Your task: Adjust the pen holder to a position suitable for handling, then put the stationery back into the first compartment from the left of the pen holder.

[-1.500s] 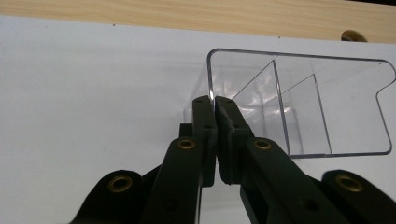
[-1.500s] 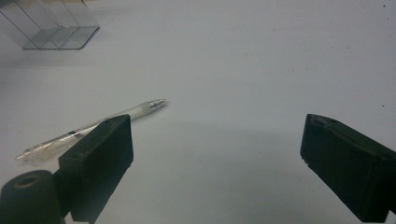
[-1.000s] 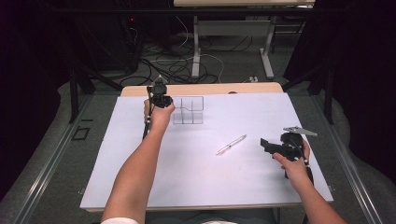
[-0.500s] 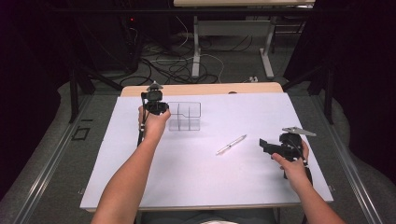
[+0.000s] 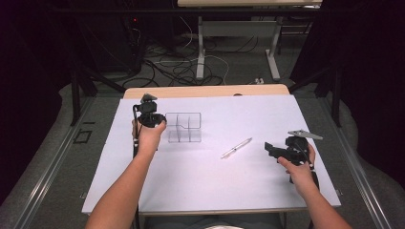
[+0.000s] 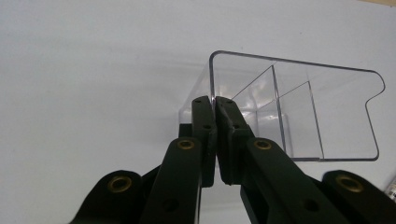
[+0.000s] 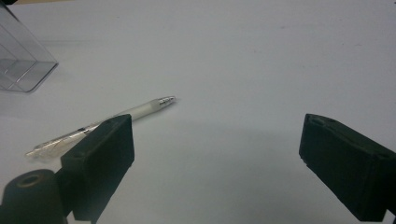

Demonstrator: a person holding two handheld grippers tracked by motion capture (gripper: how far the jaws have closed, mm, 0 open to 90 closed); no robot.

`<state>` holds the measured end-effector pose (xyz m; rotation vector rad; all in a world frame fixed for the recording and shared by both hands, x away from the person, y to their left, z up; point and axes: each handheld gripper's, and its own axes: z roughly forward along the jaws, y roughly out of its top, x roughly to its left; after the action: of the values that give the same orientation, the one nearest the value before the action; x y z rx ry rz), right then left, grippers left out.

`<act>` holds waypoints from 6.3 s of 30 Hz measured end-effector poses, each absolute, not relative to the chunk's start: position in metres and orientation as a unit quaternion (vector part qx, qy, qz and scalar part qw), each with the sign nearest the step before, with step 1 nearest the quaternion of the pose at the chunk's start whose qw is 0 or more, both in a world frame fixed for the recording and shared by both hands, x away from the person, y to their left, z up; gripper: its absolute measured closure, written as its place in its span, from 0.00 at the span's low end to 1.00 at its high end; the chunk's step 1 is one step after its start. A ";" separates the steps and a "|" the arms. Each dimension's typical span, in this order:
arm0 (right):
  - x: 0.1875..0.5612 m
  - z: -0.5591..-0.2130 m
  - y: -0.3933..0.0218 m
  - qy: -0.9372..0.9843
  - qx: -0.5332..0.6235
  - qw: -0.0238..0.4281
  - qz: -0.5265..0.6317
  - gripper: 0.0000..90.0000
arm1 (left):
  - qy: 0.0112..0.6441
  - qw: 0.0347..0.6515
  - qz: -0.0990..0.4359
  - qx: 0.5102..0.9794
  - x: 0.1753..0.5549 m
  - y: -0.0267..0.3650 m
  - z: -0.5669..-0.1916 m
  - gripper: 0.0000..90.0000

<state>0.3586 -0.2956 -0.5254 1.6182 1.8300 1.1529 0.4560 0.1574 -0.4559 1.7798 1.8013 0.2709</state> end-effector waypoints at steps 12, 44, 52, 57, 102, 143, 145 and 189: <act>0.358 -0.525 -0.294 0.662 0.583 0.220 0.416 0.11 | 0.674 0.307 0.082 0.667 0.436 0.161 -0.457 0.97; 0.357 -0.524 -0.284 0.650 0.601 0.187 0.425 0.12 | 0.608 0.410 0.049 0.679 0.415 0.189 -0.469 0.68; 0.357 -0.523 -0.282 0.640 0.612 0.176 0.430 0.13 | 0.557 0.444 0.073 0.698 0.404 0.191 -0.468 0.53; 0.357 -0.525 -0.283 0.645 0.609 0.175 0.426 0.16 | 0.545 0.462 0.101 0.692 0.398 0.197 -0.463 0.46; 0.364 -0.527 -0.301 0.648 0.600 0.184 0.432 0.16 | 0.367 0.498 0.147 0.772 0.373 0.123 -0.470 0.00; 0.368 -0.534 -0.326 0.683 0.573 0.223 0.395 0.02 | 0.333 0.461 0.107 0.815 0.375 0.009 -0.530 0.15; 0.368 -0.534 -0.326 0.683 0.573 0.222 0.395 0.02 | 0.327 0.459 0.111 0.818 0.379 0.001 -0.531 0.18; 0.369 -0.538 -0.319 0.698 0.562 0.207 0.392 0.02 | 0.309 0.374 0.104 0.868 0.415 -0.037 -0.562 0.49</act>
<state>0.3691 -0.3191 -0.5379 1.5653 1.9438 1.0916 0.4148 -0.0374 -0.5615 2.2241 0.7906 0.2660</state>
